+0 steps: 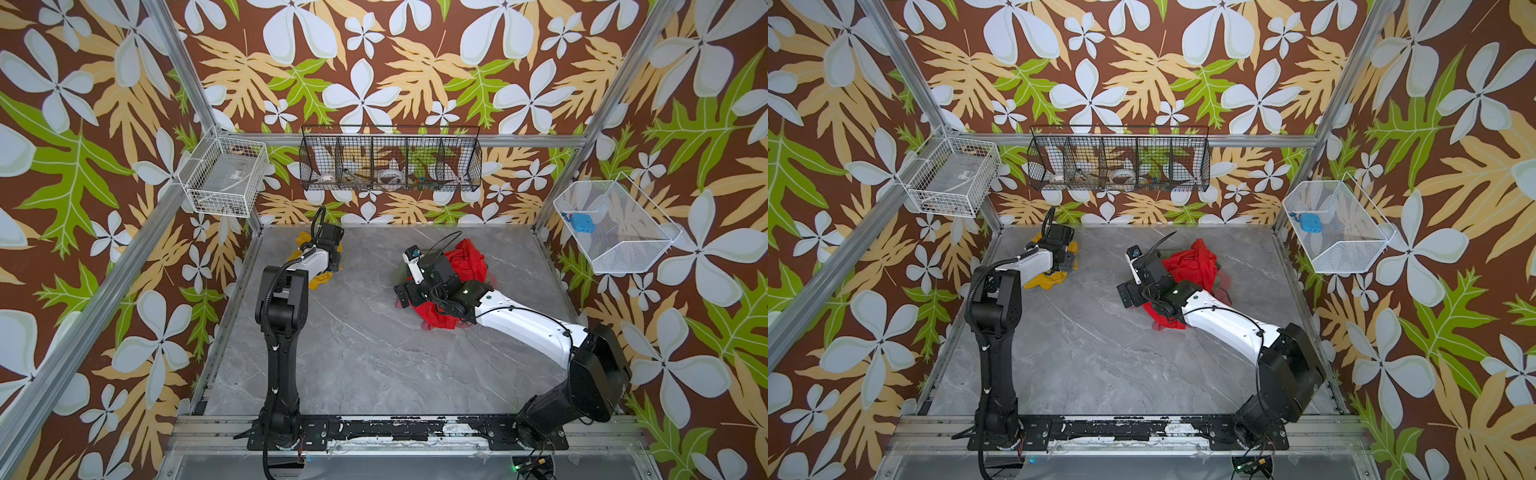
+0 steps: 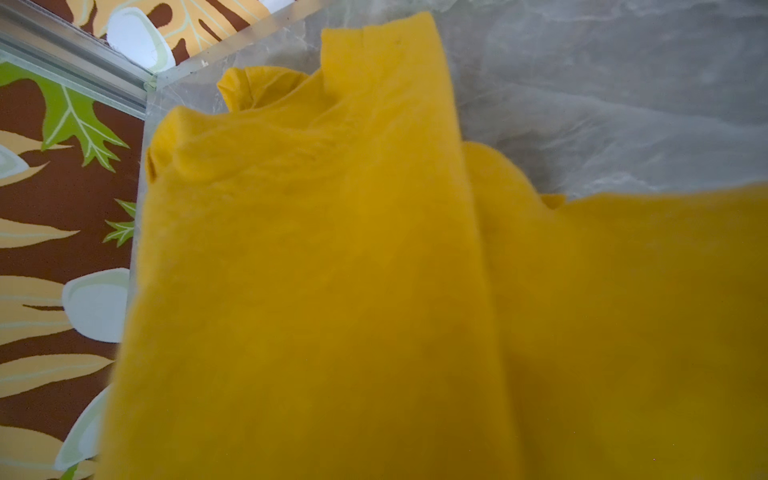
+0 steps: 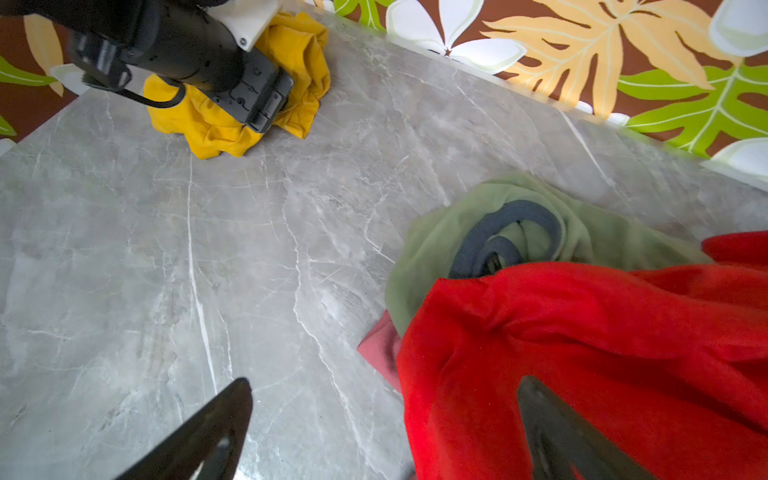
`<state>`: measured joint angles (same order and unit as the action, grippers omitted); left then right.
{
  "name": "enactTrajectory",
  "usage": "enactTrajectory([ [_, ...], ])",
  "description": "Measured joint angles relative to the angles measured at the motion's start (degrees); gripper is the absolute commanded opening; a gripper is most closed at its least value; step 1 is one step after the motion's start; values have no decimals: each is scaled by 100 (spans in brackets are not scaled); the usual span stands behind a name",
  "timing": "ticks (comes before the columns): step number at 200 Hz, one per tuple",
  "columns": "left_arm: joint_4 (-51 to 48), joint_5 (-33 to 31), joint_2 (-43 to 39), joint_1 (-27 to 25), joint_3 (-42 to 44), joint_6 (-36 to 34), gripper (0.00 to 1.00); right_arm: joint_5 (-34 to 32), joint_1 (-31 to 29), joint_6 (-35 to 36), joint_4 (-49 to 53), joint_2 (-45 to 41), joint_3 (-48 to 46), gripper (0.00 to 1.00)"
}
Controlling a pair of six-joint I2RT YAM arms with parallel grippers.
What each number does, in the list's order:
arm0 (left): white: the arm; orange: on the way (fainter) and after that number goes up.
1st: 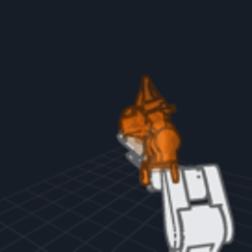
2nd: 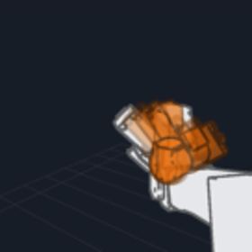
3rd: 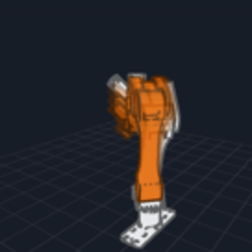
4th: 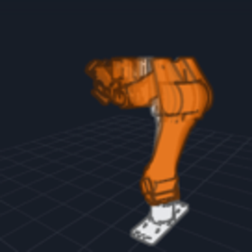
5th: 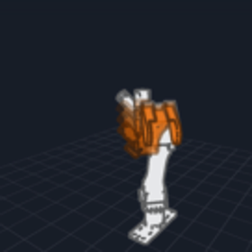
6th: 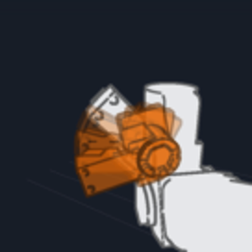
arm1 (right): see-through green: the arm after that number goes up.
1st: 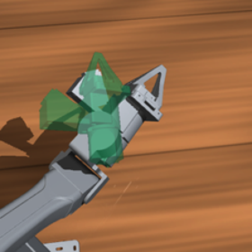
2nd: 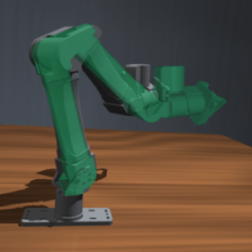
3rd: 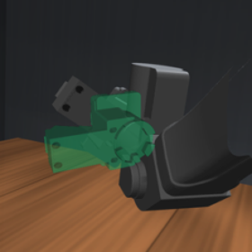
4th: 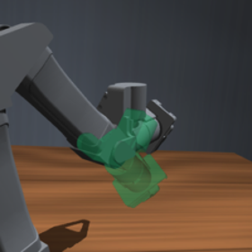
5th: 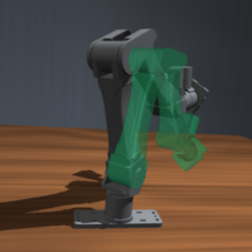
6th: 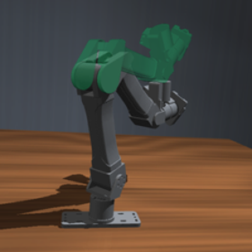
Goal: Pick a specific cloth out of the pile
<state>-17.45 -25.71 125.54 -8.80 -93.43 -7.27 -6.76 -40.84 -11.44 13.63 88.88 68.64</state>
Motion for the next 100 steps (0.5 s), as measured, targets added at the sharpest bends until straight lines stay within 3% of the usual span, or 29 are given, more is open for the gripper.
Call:
enactTrajectory([
  [52,186,146,-1202,-57,767,354,98,-153,616,328,-11,-782,-400,100],
  [100,697,407,-2688,-74,2253,894,100,-400,1292,828,-341,-1685,-1311,100],
])
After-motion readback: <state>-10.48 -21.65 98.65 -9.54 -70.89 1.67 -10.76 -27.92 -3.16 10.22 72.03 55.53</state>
